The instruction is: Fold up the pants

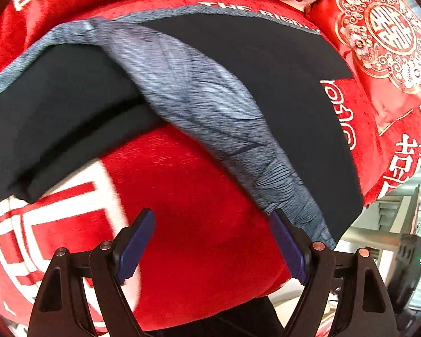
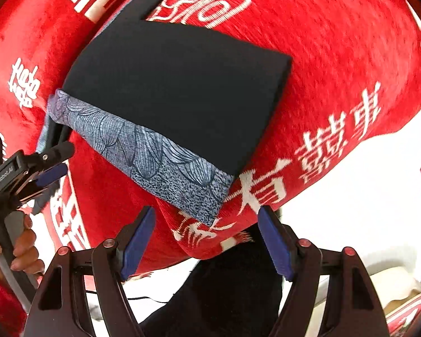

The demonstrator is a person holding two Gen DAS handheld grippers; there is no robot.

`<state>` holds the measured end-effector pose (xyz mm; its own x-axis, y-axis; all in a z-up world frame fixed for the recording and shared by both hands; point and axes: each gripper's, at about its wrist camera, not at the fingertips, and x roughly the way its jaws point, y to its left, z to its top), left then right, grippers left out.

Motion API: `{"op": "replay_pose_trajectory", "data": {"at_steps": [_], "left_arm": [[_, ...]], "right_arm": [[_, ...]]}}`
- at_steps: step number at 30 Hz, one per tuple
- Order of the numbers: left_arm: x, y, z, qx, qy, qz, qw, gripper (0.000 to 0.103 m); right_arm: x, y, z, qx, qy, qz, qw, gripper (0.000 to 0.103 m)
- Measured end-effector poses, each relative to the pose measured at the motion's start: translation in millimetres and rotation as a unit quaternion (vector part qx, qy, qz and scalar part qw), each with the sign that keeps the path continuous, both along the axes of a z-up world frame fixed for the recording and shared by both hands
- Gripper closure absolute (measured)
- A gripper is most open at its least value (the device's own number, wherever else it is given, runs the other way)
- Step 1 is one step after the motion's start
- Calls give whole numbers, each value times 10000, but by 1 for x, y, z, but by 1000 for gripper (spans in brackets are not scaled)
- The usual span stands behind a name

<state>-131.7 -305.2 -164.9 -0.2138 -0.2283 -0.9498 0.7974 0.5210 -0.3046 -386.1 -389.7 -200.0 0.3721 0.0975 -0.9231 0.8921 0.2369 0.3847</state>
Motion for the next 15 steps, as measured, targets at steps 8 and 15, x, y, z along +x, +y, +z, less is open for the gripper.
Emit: {"op": "replay_pose_trajectory", "data": {"at_steps": [8, 15], "left_arm": [[-17, -19, -5, 75, 58, -76, 9999, 19], [-24, -31, 0, -9, 582, 3, 9983, 83]], "right_arm": [[6, -9, -15, 480, -901, 117, 9947, 57], [-1, -25, -3, 864, -1074, 310, 9900, 100]]}}
